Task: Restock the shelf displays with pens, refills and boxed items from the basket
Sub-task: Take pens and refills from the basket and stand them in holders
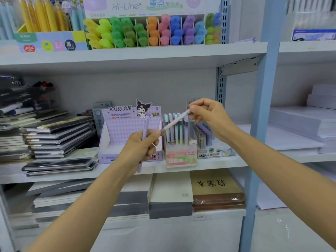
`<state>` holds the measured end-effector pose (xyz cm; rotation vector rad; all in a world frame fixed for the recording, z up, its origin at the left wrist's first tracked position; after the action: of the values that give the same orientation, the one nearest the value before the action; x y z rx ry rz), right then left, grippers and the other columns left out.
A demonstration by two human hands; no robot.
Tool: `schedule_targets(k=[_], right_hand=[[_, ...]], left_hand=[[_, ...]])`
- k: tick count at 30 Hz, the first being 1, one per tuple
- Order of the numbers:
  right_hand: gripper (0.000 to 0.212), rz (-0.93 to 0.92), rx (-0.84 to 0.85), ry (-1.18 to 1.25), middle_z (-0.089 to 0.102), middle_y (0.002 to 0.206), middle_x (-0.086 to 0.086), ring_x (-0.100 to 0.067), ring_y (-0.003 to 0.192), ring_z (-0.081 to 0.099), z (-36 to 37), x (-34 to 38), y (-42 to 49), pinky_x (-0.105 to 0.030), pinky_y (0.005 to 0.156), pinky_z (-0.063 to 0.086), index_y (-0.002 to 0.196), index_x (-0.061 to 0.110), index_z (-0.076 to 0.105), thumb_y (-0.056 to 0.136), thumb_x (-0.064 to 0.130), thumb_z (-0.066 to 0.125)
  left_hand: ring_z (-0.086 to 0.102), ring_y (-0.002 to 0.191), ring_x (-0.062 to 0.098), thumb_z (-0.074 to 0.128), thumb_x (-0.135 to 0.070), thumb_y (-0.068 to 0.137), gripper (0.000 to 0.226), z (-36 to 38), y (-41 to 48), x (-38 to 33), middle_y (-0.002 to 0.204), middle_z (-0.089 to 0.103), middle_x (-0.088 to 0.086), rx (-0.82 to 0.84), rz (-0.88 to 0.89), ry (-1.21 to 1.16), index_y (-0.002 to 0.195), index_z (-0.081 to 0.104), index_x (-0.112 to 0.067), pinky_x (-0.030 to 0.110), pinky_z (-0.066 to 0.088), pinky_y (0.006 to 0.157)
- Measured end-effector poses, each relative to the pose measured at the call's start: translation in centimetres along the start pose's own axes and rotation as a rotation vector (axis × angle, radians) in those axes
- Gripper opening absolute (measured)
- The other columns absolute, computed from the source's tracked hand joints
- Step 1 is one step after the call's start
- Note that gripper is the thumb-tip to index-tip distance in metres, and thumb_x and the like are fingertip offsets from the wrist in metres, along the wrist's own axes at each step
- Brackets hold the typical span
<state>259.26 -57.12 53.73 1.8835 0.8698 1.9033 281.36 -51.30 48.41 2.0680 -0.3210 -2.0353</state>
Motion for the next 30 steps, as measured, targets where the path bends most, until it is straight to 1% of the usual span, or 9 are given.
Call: schedule_targets(k=[4, 6, 10, 13, 16, 19, 23, 27, 30], right_hand=[[0.001, 0.122, 0.185, -0.209, 0.071, 0.071, -0.005, -0.019, 0.064, 0.059, -0.3, -0.6, -1.1, -0.024, 0.059, 0.047, 0.087, 0.009, 0.068, 0.087, 0.008, 0.069], [0.005, 0.133, 0.296, -0.292, 0.071, 0.073, -0.003, -0.016, 0.065, 0.059, 0.0, -0.6, -1.6, -0.020, 0.058, 0.047, 0.089, 0.008, 0.071, 0.085, 0.011, 0.072], [0.015, 0.039, 0.365, -0.441, 0.073, 0.084, 0.000, -0.009, 0.077, 0.064, 1.3, -0.1, -1.7, -0.021, 0.073, 0.053, 0.097, 0.012, 0.076, 0.083, 0.019, 0.074], [0.024, -0.056, 0.360, -0.451, 0.074, 0.090, 0.001, -0.011, 0.085, 0.068, 2.6, 0.3, -1.5, -0.024, 0.081, 0.055, 0.109, 0.016, 0.073, 0.085, 0.019, 0.072], [0.023, -0.109, 0.396, -0.446, 0.073, 0.094, -0.003, -0.017, 0.089, 0.070, 3.3, 0.3, -1.1, -0.029, 0.085, 0.056, 0.112, 0.014, 0.070, 0.089, 0.014, 0.068], [0.015, -0.147, 0.267, -0.380, 0.069, 0.091, -0.003, -0.018, 0.085, 0.069, 2.6, 0.5, -0.3, -0.030, 0.079, 0.058, 0.106, 0.013, 0.065, 0.091, 0.010, 0.064], [0.011, -0.138, -0.014, -0.281, 0.068, 0.090, -0.018, -0.028, 0.083, 0.071, 0.9, 0.1, 0.7, -0.034, 0.074, 0.060, 0.096, 0.010, 0.054, 0.090, 0.005, 0.062], [0.014, -0.074, -0.035, -0.470, 0.070, 0.077, -0.012, -0.019, 0.070, 0.069, 0.5, -2.0, 0.7, -0.021, 0.065, 0.052, 0.094, 0.008, 0.053, 0.088, 0.008, 0.066], [0.016, -0.082, -0.006, -0.697, 0.066, 0.067, 0.004, -0.009, 0.061, 0.060, 0.6, -3.4, 0.5, -0.028, 0.066, 0.049, 0.094, 0.014, 0.054, 0.087, 0.013, 0.067]], left_hand=[[0.041, 0.042, 0.004, 0.070, -0.033, 0.083, 0.024, -0.5, 0.1, -0.3, 0.069, 0.064, -0.008, -0.163, 0.002, -0.207, 0.093, 0.073, -0.011, 0.014, 0.025, 0.033], [0.041, 0.042, 0.003, 0.072, -0.031, 0.081, 0.022, -0.3, 0.0, -0.6, 0.073, 0.069, -0.006, -0.200, 0.027, -0.275, 0.091, 0.073, -0.011, 0.013, 0.025, 0.032], [0.039, 0.042, 0.005, 0.072, -0.025, 0.084, 0.017, 0.7, 0.0, -1.1, 0.071, 0.066, 0.000, -0.225, 0.115, -0.192, 0.090, 0.074, -0.009, 0.014, 0.026, 0.035], [0.041, 0.047, 0.009, 0.074, -0.025, 0.083, 0.017, 1.8, 0.2, -1.4, 0.071, 0.062, 0.008, -0.236, 0.163, -0.112, 0.089, 0.074, -0.009, 0.015, 0.029, 0.038], [0.045, 0.048, 0.008, 0.074, -0.029, 0.083, 0.017, 2.3, 0.6, -1.6, 0.068, 0.065, -0.001, -0.205, 0.193, -0.089, 0.092, 0.072, -0.014, 0.015, 0.032, 0.039], [0.048, 0.051, 0.006, 0.066, -0.033, 0.090, 0.018, 2.1, 1.0, -1.5, 0.071, 0.067, -0.009, -0.165, 0.138, -0.089, 0.100, 0.064, -0.019, 0.016, 0.035, 0.041], [0.044, 0.056, 0.011, 0.040, -0.018, 0.097, 0.021, 2.1, 1.2, -0.5, 0.077, 0.058, 0.002, -0.136, -0.011, -0.106, 0.095, 0.060, -0.012, 0.021, 0.033, 0.042], [0.053, 0.062, 0.009, 0.039, -0.019, 0.105, 0.026, 2.2, 0.5, 0.2, 0.096, 0.062, 0.005, -0.024, 0.089, 0.116, 0.100, 0.064, -0.014, 0.019, 0.040, 0.047], [0.058, 0.063, 0.010, 0.042, -0.021, 0.104, 0.023, 2.0, 0.4, 0.4, 0.108, 0.065, 0.007, -0.031, 0.128, 0.147, 0.106, 0.064, -0.013, 0.021, 0.042, 0.048]])
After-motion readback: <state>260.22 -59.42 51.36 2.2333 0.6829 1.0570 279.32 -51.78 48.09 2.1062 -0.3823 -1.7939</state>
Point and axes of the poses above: each hand's wrist, its own y-axis towards the middle knuckle, its own z-axis out of the palm, x = y × z, the point moved 2 cm from there along y, towards the middle knuckle
